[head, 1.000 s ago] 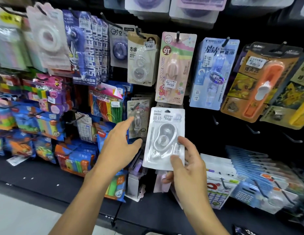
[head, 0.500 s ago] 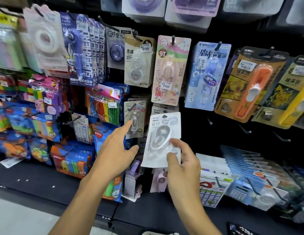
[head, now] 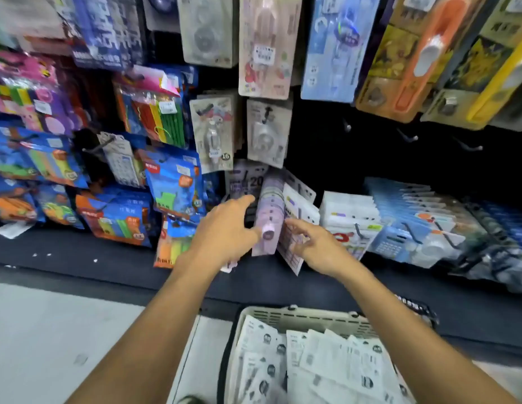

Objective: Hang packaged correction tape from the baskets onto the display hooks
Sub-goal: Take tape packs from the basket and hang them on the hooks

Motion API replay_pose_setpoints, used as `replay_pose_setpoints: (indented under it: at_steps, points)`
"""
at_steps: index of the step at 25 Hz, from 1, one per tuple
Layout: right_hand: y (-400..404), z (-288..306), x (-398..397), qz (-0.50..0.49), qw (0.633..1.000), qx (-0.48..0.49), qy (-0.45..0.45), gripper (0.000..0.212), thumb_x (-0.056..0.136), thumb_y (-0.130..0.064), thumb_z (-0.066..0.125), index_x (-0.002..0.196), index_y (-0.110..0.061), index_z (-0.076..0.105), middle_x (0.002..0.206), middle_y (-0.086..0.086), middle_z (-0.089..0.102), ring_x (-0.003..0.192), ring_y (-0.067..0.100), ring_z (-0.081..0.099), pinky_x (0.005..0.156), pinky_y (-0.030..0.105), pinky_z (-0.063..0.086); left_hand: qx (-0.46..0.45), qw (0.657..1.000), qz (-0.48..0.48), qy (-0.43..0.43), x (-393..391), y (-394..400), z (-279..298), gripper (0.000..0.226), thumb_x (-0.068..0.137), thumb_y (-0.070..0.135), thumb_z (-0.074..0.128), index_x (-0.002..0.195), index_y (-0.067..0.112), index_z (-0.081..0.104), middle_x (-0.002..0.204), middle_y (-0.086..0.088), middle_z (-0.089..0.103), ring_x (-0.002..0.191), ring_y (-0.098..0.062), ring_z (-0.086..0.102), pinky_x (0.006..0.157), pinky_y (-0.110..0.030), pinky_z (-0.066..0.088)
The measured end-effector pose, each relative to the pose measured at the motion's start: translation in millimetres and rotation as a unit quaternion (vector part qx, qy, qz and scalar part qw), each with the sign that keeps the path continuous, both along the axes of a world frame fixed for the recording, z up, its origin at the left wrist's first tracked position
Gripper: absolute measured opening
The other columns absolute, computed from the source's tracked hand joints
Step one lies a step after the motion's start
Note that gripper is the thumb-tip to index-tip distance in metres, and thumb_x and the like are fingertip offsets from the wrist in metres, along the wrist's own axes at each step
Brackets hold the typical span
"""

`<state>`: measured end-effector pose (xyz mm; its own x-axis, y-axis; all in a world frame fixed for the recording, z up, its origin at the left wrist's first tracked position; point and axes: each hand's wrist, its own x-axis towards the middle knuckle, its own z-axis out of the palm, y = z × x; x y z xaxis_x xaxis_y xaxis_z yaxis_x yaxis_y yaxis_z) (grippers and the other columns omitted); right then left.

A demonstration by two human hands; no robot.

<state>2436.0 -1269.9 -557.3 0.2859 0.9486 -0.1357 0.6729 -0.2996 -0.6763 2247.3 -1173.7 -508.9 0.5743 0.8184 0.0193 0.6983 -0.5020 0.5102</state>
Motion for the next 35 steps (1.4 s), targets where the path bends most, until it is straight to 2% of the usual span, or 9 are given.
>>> replay_pose_setpoints:
  at_steps: [4,10,13,17,19,24,28,31,35]
  points:
    - [-130,-112,23,0.013,0.982,-0.185,-0.043,0.032,0.096,-0.015,0.059,0.128,-0.014,0.067,0.116,0.002,0.069,0.095,0.013,0.061,0.092,0.027,0.051,-0.158,0.961,-0.178,0.143,40,-53,-74,0.054,0.087,0.034,0.072,0.139,0.029,0.057,0.129,-0.004,0.065,0.115,-0.026,0.062,0.099,-0.031,0.049]
    - [-228,-161,65,-0.011,0.941,-0.315,-0.121,0.079,0.085,-0.022,0.072,0.154,-0.025,0.034,0.159,0.001,0.037,0.138,0.023,0.044,0.113,0.035,0.036,-0.209,0.949,-0.153,0.178,30,-169,-246,0.05,0.09,0.015,0.065,0.138,0.025,0.055,0.138,-0.002,0.059,0.122,-0.02,0.056,0.1,-0.033,0.048]
    - [-231,-171,69,-0.013,0.948,-0.312,0.055,0.097,0.081,-0.009,0.074,0.159,-0.031,0.02,0.156,-0.004,0.032,0.127,0.016,0.049,0.099,0.024,0.042,-0.101,0.964,-0.195,0.15,46,-199,-275,0.076,0.087,0.022,0.069,0.153,0.029,0.031,0.149,0.001,0.039,0.132,-0.02,0.04,0.11,-0.036,0.039]
    - [-213,-179,54,-0.12,0.937,-0.211,0.252,0.064,0.084,0.008,0.061,0.132,-0.034,0.055,0.114,-0.016,0.057,0.08,0.0,0.066,0.062,0.015,0.05,0.028,0.939,-0.269,0.212,78,-197,-278,0.119,0.081,0.034,0.077,0.157,0.034,-0.014,0.167,-0.006,-0.003,0.153,-0.032,0.003,0.124,-0.05,0.001]
    - [-200,-176,49,-0.209,0.91,-0.157,0.321,0.051,0.084,0.013,0.051,0.11,-0.027,0.067,0.105,-0.006,0.066,0.082,0.0,0.068,0.059,0.015,0.05,0.021,0.928,-0.288,0.236,83,-196,-282,0.126,0.081,0.043,0.077,0.155,0.032,-0.024,0.169,-0.006,-0.012,0.156,-0.032,-0.009,0.12,-0.051,-0.015]
    - [-213,-165,70,-0.257,0.808,-0.076,0.525,0.062,0.085,0.012,0.027,0.128,-0.015,0.062,0.122,0.012,0.071,0.102,0.04,0.07,0.077,0.043,0.061,-0.038,0.986,-0.162,0.02,80,-169,-276,0.059,0.089,0.03,0.072,0.143,0.023,0.051,0.138,0.001,0.062,0.127,-0.023,0.057,0.118,-0.041,0.034]
    - [-223,-162,45,-0.113,0.949,-0.233,0.179,0.038,0.097,-0.034,0.062,0.128,-0.026,0.042,0.115,0.0,0.068,0.091,0.021,0.069,0.085,0.041,0.056,0.049,0.993,-0.103,-0.01,87,-156,-257,0.03,0.078,0.023,0.081,0.1,0.005,0.072,0.088,-0.014,0.076,0.078,-0.032,0.07,0.078,-0.041,0.054]
    - [-230,-166,-1,-0.011,0.931,-0.362,0.04,0.077,0.076,-0.064,0.074,0.133,-0.027,0.037,0.128,0.0,0.057,0.106,0.02,0.058,0.093,0.039,0.048,0.017,0.997,-0.025,-0.073,93,-150,-238,0.03,0.08,0.024,0.078,0.095,0.001,0.065,0.081,-0.018,0.069,0.074,-0.037,0.065,0.066,-0.041,0.054]
    - [-233,-173,-51,0.086,0.894,-0.417,-0.138,0.089,0.08,-0.044,0.075,0.148,-0.019,0.023,0.143,0.014,0.036,0.125,0.039,0.044,0.098,0.051,0.046,-0.103,0.993,-0.007,-0.057,89,-132,-234,0.042,0.087,0.045,0.067,0.117,0.018,0.054,0.101,-0.007,0.07,0.09,-0.033,0.065,0.075,-0.045,0.056]
